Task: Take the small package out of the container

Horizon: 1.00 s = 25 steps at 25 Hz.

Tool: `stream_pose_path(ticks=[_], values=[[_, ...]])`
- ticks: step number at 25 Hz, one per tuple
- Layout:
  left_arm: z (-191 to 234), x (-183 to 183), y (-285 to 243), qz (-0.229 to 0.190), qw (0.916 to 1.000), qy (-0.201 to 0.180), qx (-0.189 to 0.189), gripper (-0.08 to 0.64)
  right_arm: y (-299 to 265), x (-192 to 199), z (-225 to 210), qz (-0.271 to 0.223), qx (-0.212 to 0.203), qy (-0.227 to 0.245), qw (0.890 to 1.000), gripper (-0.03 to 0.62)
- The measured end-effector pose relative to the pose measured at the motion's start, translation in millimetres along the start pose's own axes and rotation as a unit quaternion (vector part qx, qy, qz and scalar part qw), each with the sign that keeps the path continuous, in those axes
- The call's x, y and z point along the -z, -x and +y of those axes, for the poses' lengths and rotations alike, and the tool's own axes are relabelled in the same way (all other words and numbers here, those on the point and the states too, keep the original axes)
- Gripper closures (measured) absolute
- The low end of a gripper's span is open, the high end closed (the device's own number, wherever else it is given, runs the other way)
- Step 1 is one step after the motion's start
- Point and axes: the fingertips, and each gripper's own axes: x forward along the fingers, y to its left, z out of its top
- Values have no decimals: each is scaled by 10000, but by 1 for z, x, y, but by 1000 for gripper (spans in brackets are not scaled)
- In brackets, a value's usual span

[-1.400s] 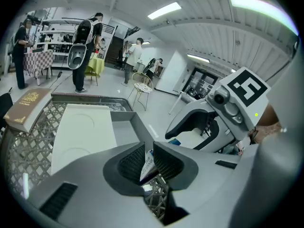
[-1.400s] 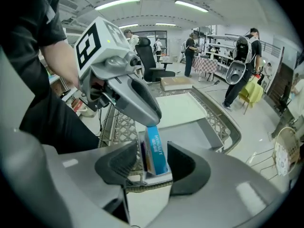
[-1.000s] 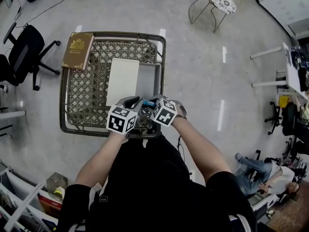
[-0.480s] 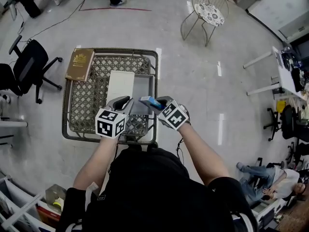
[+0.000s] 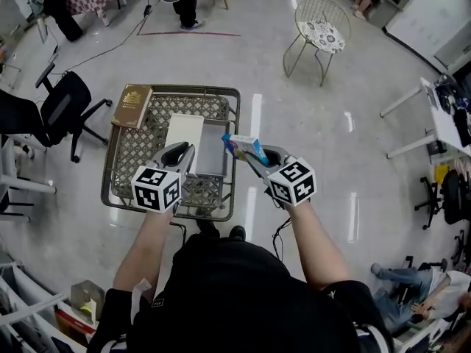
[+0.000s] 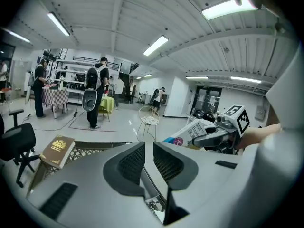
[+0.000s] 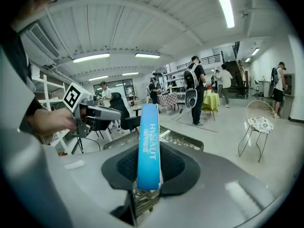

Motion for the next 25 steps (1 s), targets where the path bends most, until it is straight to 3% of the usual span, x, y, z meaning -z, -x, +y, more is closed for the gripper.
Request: stream_pose_path(ticks=[10, 19, 25], values=[[-34, -32, 46, -505, 9976, -231, -412, 505, 94, -55, 7, -1523, -219, -280, 9877, 509], [-31, -63, 91, -905, 9945, -291, -446, 505, 160, -94, 10, -2357, 12, -394, 9710, 511], [-19, -73, 122, -1015, 9923, -545, -451, 505, 174, -110, 26, -2674, 257, -286, 9628, 511]])
